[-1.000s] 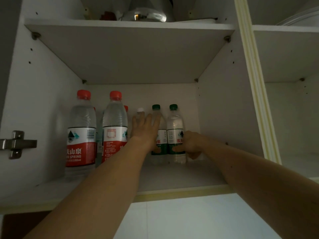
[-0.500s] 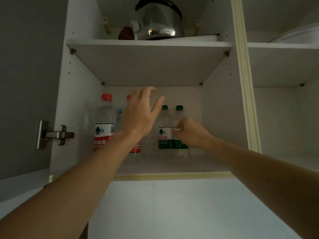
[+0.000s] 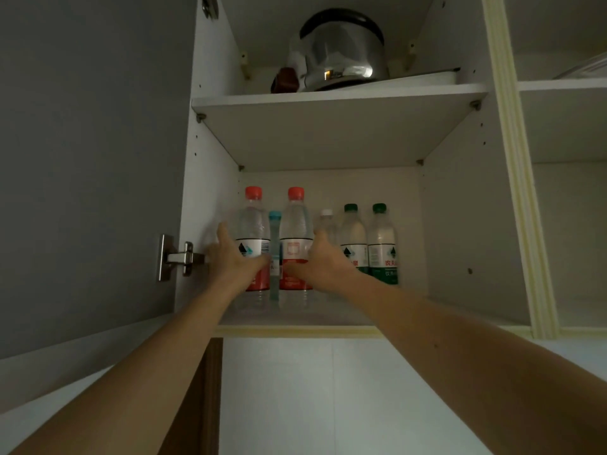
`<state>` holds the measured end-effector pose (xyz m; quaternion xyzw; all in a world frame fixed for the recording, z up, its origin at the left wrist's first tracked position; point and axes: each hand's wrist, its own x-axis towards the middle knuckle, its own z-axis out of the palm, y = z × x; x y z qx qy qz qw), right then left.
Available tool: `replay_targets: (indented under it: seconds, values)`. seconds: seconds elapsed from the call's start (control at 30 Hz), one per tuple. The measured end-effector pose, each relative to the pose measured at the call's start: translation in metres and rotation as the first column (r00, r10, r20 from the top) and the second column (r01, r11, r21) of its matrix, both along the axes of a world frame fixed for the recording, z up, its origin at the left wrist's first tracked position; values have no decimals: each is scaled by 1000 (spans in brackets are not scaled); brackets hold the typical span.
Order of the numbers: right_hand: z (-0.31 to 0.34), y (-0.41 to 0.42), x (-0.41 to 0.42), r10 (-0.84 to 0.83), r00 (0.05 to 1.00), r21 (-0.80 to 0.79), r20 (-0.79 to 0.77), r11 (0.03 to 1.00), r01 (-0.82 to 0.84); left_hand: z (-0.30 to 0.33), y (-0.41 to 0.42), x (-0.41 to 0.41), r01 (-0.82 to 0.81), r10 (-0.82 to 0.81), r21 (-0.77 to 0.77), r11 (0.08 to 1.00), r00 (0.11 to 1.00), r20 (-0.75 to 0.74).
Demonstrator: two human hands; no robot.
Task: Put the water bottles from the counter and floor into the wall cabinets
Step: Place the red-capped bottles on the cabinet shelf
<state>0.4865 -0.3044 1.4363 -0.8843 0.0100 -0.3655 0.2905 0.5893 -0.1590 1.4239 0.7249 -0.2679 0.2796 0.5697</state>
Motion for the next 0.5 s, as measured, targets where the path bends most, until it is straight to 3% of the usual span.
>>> replay_targets:
  seconds: [0.13,0.5]
  values:
    - [-4,3,6,-4,1000,26,15,1000,4,-6,3,1,171,-170,12,985,984,-48]
    - [-8,-37,-54,-97,990,-24,103,995,100,-13,-24,-42,224,-231,82,971,968,99]
